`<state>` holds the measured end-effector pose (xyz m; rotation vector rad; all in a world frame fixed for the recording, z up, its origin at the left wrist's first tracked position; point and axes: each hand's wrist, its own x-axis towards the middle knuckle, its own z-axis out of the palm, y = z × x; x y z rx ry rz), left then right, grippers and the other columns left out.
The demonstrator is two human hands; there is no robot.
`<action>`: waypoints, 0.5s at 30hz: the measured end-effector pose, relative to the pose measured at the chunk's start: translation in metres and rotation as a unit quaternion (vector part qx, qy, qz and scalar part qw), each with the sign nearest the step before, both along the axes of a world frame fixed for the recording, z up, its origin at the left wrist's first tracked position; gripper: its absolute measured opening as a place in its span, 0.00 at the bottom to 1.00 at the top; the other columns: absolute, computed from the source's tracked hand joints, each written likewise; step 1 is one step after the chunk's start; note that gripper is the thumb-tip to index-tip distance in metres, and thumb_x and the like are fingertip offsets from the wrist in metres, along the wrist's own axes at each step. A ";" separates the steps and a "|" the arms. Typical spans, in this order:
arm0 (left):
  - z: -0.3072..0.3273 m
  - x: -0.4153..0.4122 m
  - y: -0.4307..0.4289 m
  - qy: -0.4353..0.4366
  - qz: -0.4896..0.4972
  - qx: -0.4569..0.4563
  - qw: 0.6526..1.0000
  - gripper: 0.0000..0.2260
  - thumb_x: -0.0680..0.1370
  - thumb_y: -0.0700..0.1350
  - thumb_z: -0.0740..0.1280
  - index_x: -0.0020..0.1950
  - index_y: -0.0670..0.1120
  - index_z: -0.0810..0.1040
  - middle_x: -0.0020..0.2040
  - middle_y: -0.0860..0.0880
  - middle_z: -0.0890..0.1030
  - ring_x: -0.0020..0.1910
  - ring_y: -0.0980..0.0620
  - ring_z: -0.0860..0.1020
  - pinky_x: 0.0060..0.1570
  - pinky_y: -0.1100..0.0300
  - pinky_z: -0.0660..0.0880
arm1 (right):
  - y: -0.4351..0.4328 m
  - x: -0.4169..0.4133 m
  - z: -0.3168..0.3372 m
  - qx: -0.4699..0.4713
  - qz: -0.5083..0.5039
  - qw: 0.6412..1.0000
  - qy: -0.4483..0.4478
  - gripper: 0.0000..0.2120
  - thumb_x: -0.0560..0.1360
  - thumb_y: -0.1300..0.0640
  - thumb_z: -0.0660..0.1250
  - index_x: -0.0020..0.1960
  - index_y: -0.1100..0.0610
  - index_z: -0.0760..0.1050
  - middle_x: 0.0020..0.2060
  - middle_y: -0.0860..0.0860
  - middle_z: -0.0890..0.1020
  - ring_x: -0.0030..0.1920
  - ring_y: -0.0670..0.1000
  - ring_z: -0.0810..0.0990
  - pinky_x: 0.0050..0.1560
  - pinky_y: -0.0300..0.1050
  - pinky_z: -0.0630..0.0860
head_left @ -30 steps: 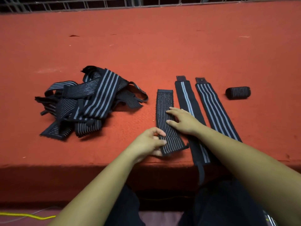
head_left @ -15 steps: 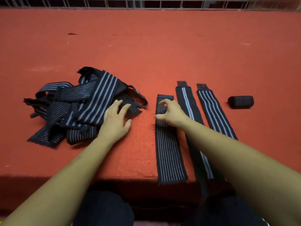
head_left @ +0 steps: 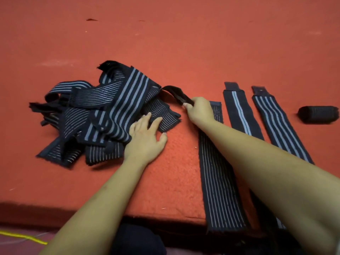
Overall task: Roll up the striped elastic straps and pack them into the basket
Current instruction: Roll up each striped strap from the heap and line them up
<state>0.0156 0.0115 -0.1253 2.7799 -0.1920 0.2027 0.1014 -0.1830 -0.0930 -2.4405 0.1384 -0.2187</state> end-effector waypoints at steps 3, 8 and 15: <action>0.001 -0.002 0.001 -0.001 0.002 -0.001 1.000 0.26 0.80 0.59 0.56 0.78 0.58 0.60 0.81 0.49 0.55 0.80 0.50 0.50 0.79 0.50 0.44 | -0.018 -0.007 0.019 0.051 0.023 0.998 0.001 0.13 0.78 0.53 0.68 0.44 0.62 0.81 0.34 0.56 0.78 0.38 0.54 0.77 0.34 0.46 0.65; 0.004 -0.002 0.002 0.001 0.001 -0.010 1.000 0.26 0.80 0.59 0.57 0.78 0.56 0.61 0.81 0.49 0.56 0.80 0.50 0.51 0.78 0.51 0.44 | -0.053 -0.034 0.062 0.090 0.038 0.995 -0.001 0.11 0.77 0.55 0.70 0.45 0.64 0.80 0.35 0.55 0.79 0.35 0.51 0.75 0.36 0.45 0.68; 0.007 -0.006 0.003 0.008 -0.002 -0.007 1.000 0.26 0.80 0.59 0.58 0.78 0.56 0.63 0.81 0.49 0.56 0.80 0.50 0.53 0.78 0.50 0.46 | -0.102 -0.084 0.127 0.332 0.019 0.941 -0.065 0.04 0.80 0.64 0.64 0.50 0.63 0.77 0.37 0.56 0.79 0.28 0.49 0.83 0.28 0.41 0.77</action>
